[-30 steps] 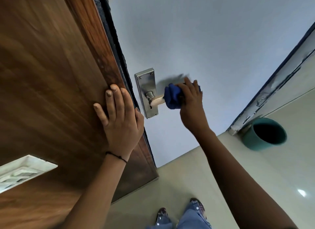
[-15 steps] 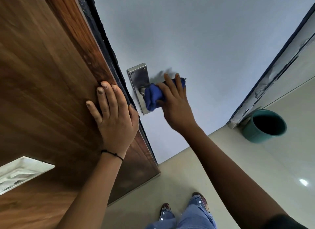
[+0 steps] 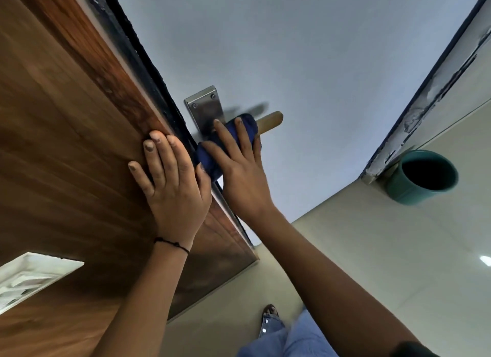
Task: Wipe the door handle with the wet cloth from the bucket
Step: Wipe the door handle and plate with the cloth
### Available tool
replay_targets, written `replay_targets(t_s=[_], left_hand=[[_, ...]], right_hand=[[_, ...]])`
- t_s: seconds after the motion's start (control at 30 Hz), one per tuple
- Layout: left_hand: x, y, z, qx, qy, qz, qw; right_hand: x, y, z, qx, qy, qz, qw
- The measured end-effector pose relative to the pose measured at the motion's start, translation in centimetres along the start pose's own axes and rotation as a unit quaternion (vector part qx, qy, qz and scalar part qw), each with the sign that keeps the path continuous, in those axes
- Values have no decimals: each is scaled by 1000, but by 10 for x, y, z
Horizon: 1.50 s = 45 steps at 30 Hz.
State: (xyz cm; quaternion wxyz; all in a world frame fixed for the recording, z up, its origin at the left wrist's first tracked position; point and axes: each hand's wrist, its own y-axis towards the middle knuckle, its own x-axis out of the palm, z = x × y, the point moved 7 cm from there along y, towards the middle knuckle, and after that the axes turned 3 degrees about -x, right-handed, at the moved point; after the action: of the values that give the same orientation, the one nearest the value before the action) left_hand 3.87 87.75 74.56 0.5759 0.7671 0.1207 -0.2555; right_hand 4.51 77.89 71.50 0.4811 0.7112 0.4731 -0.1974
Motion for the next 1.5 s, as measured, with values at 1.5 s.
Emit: replay_targets(t_s=[1.5], left_hand=[[-3,6,5,-13,-2,-19,1000]], right_hand=[[5,-7,100,410,727,215,507]])
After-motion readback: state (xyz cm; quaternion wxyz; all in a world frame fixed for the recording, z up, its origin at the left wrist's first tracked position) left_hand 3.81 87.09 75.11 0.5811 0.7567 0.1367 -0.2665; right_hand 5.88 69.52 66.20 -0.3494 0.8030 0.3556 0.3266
